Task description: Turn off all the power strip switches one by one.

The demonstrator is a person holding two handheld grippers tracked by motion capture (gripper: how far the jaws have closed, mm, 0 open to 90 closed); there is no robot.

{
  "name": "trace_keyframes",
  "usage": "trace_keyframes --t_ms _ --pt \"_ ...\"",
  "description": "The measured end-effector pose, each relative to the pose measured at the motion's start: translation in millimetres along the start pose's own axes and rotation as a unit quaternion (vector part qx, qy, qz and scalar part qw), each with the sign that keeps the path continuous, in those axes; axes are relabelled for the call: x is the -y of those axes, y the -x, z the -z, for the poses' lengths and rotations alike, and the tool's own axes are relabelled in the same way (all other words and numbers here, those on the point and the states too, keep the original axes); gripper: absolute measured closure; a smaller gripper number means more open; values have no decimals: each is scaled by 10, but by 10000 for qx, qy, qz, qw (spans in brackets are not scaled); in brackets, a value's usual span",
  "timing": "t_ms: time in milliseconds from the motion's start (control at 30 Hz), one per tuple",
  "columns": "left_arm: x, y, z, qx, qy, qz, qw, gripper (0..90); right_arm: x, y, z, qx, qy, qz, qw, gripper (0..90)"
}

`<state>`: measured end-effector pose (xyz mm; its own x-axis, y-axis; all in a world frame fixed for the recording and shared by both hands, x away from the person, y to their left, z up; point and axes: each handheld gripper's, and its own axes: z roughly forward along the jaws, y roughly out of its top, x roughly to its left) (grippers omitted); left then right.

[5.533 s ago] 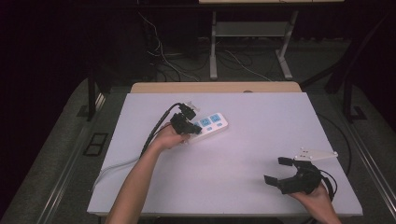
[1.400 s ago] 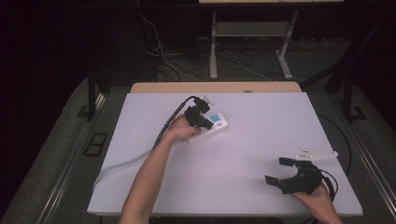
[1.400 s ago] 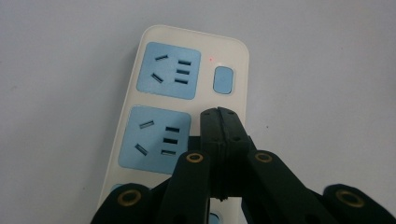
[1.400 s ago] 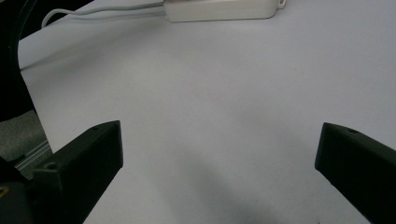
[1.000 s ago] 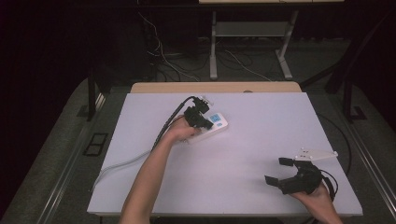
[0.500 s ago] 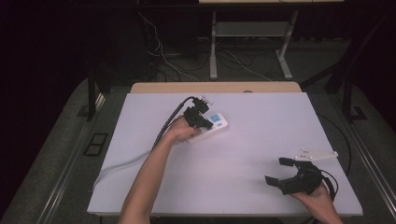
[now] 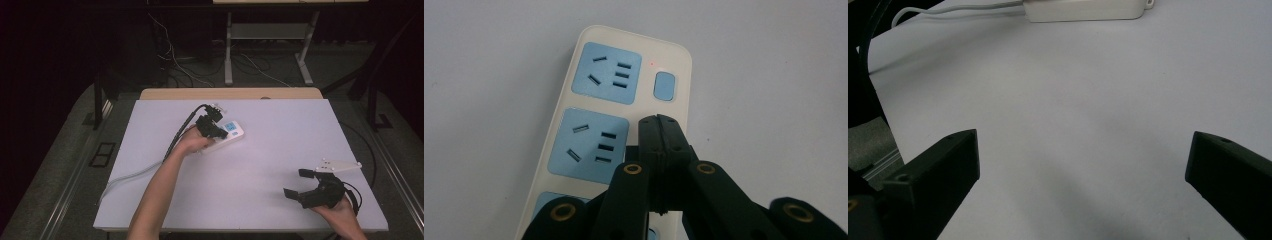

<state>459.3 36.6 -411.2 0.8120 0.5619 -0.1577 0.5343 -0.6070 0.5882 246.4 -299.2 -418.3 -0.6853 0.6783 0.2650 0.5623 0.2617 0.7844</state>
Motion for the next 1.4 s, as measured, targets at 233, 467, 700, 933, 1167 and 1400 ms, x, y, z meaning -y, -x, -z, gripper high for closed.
trace_keyframes --t_ms 233,467,700,933,1167,1400 --pt "-9 18 0 -60 -26 -55 10000 895 3 7 0 -2 0 -16 10000 6" --pt "-41 9 46 -87 176 -45 9998 894 3 14 1 2 2 -42 10000 6" --pt "-143 -32 142 -50 349 28 9994 894 4 27 8 5 11 -48 10000 6" --pt "-260 -31 191 -73 398 -15 9992 894 4 25 10 5 20 -34 10000 6" --pt "-349 -3 171 -106 383 -83 9992 894 2 23 10 -7 18 -35 10000 6" --pt "-363 9 38 -142 359 -61 9992 894 1 23 11 -7 21 -38 10000 6"
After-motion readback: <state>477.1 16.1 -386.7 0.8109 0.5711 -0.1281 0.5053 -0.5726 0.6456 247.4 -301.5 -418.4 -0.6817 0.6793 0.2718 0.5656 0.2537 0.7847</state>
